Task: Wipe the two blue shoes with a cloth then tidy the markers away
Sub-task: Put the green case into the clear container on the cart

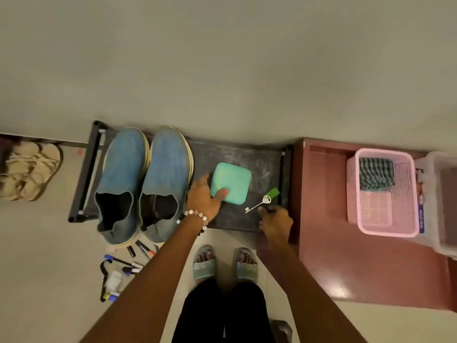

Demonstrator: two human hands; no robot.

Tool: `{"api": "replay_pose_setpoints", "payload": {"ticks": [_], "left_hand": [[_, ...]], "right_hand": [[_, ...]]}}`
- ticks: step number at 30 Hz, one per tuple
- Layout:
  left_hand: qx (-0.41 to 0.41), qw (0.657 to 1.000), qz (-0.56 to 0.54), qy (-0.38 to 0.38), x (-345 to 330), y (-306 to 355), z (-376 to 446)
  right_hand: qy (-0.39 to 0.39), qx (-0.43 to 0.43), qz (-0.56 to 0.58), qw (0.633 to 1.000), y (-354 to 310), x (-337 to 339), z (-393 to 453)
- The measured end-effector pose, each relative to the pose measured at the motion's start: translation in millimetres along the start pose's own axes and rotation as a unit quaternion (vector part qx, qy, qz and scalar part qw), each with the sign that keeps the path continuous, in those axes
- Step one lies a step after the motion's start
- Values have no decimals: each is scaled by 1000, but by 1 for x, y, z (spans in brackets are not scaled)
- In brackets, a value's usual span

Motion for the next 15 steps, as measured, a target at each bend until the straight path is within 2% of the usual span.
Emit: {"api": "replay_pose_setpoints", "payload": {"ticks": [3,5,8,11,15], "left_hand": [[25,999,-31,5,-17,-14,28],[50,998,26,26,-26,-17,35],[59,996,29,68,-34,-16,33],[100,992,-74,34,-37,-17,32],[141,971,-191,-4,-32,-3,4]], "right_hand": [[61,11,-56,997,-14,-6,11],[92,-16,-74,993,-22,-7,15],[71,-23,-52,996,-25,-12,23],[29,-1,55,998,-23,-7,23],[-38,38,229,972,-26,24,-18]]}}
Point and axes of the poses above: each hand's wrist, its own z-axis towards the middle knuckle, its own x-axis out of the back of the hand, y = z × x, the point moved 5 cm from there along z, towards the middle knuckle, and after that the axes turned 12 degrees about -y, right-handed, at the moved point
